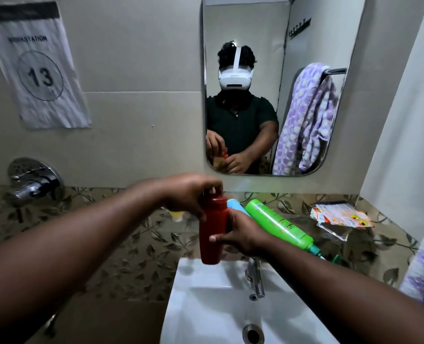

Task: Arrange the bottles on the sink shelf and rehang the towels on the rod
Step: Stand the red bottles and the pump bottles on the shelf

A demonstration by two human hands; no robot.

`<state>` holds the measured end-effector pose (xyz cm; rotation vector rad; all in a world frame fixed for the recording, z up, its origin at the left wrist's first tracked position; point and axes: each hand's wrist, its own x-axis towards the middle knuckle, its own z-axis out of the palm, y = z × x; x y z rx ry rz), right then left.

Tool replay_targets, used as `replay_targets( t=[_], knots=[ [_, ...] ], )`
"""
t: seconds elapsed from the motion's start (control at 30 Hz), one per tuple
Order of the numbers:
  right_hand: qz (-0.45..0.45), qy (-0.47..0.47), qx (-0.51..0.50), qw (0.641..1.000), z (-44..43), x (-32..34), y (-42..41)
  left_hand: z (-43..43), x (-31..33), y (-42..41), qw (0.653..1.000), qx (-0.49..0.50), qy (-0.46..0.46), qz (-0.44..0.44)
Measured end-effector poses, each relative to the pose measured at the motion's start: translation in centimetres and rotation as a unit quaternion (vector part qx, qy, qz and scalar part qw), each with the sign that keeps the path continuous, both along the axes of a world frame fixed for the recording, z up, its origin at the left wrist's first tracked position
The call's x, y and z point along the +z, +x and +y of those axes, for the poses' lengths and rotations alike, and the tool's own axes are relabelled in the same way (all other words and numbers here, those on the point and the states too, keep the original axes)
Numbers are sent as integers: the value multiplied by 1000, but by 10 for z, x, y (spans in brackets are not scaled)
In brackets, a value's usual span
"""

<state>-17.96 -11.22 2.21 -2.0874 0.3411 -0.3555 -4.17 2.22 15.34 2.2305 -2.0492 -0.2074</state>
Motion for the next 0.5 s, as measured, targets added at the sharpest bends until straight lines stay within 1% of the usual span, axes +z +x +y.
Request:
replay_targets(
  t=[0.03, 0.1, 0.23, 0.37, 0.5],
  knots=[
    [-24, 9, -27, 999, -3, 8, 2, -4, 9, 3, 999, 13, -29, 30],
    [-57, 5, -73, 996, -12, 22, 6, -12, 20, 8, 994, 27, -81, 64],
    [-44, -29, -131, 990, -27, 43, 14, -28, 21, 14, 985, 39, -152, 68],
    [-15, -34, -136, 990, -35, 48, 25, -40, 14, 23, 984, 59, -169, 26],
    [9, -28, -118, 993, -38, 43, 39, -43, 6, 37, 985, 69, -158, 6]
  ],
)
